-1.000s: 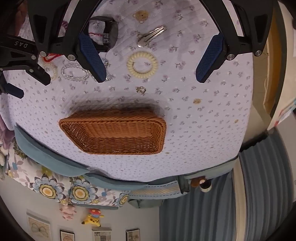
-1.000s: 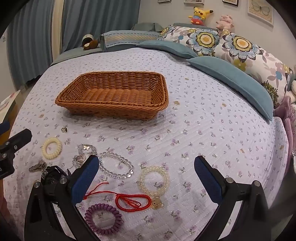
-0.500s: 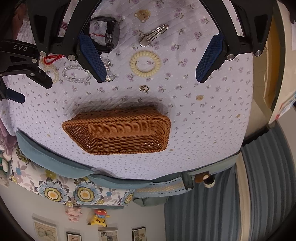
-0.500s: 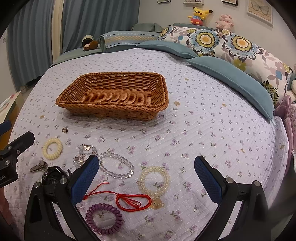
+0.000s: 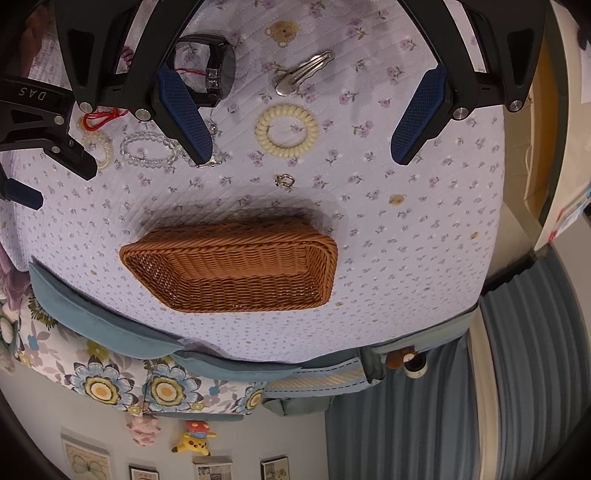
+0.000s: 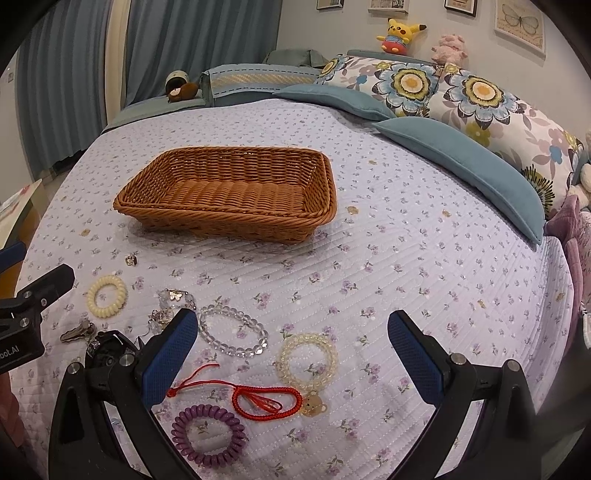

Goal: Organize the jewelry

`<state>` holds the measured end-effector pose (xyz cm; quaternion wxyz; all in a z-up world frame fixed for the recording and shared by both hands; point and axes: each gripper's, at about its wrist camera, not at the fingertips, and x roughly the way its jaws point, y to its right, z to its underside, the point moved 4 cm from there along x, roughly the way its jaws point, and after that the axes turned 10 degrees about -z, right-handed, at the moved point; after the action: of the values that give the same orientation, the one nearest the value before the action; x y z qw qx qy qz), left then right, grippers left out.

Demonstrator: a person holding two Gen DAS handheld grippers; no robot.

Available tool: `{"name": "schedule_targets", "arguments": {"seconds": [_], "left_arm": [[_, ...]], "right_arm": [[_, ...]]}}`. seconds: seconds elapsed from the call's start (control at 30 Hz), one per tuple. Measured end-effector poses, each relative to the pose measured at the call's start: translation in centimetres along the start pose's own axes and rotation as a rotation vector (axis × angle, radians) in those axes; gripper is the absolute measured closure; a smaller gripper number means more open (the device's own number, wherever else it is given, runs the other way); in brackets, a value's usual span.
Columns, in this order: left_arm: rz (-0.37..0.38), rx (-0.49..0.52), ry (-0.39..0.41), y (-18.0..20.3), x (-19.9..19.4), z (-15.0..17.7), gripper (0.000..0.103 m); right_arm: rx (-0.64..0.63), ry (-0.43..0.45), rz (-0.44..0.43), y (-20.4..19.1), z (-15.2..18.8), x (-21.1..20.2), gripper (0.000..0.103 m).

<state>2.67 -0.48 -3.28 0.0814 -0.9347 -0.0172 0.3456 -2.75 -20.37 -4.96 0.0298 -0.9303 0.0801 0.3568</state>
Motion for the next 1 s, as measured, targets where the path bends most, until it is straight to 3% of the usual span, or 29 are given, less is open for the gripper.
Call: {"name": "schedule_targets", "arguments": {"seconds": [1.0], "left_arm": [[0.018,0.009,-0.012,0.35,-0.07,0.1,0.005]], "right_arm": [[-0.004,0.021,0.011,0.06,-0.3,-0.6,0.0]]}}
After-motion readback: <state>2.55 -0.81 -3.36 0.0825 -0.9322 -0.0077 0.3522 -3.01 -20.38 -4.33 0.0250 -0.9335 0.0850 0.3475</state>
